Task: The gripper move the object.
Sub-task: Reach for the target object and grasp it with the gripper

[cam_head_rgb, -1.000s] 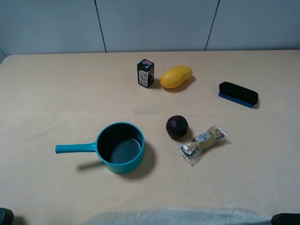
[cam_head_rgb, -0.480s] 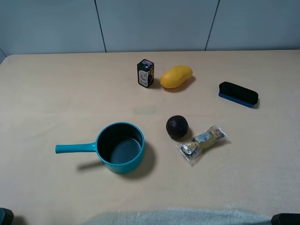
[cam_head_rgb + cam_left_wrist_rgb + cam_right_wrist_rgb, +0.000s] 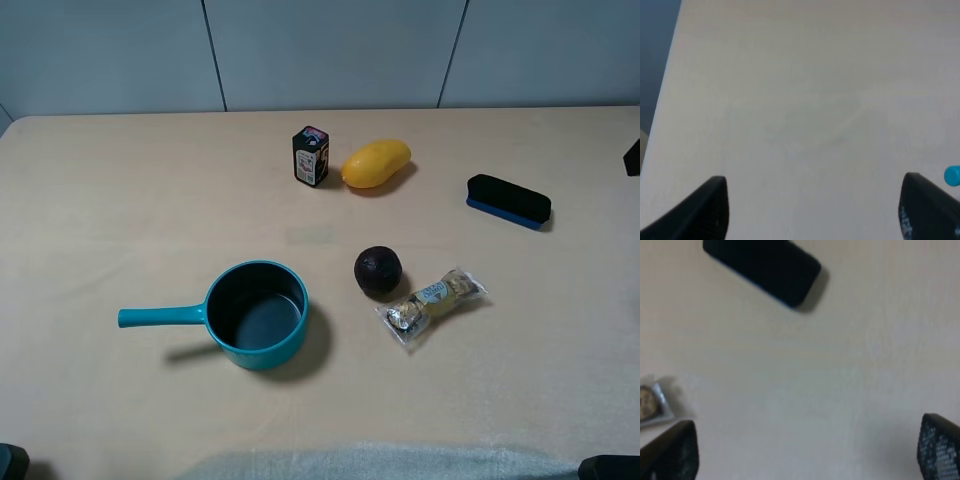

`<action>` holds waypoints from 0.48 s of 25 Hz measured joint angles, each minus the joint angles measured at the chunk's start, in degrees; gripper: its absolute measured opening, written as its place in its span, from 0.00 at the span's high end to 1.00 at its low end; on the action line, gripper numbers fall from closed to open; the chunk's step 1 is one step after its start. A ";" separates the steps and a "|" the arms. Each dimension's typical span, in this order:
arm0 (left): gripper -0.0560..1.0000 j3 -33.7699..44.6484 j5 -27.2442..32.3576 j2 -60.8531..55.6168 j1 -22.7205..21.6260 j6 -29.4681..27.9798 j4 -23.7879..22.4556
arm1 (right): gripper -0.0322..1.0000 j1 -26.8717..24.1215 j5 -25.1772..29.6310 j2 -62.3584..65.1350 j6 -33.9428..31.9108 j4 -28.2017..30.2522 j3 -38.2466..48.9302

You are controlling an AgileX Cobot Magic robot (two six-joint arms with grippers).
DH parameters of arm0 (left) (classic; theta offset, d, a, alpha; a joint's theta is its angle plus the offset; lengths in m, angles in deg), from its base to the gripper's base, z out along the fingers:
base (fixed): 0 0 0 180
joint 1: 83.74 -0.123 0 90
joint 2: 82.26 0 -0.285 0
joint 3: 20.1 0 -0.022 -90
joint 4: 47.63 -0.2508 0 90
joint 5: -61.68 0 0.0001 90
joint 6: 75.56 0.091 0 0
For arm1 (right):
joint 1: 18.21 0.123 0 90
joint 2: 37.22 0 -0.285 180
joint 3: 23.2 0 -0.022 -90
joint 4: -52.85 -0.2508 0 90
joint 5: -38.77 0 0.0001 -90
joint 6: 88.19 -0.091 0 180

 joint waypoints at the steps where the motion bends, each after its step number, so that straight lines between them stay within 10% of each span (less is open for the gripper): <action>1: 0.28 0.00 0.00 0.00 0.00 0.00 0.00 | 0.33 0.00 0.19 -1.49 0.85 0.00 -1.30; 12: 0.28 0.00 0.00 0.00 0.00 0.00 0.00 | 0.33 0.00 1.39 -13.84 4.23 -0.21 -8.32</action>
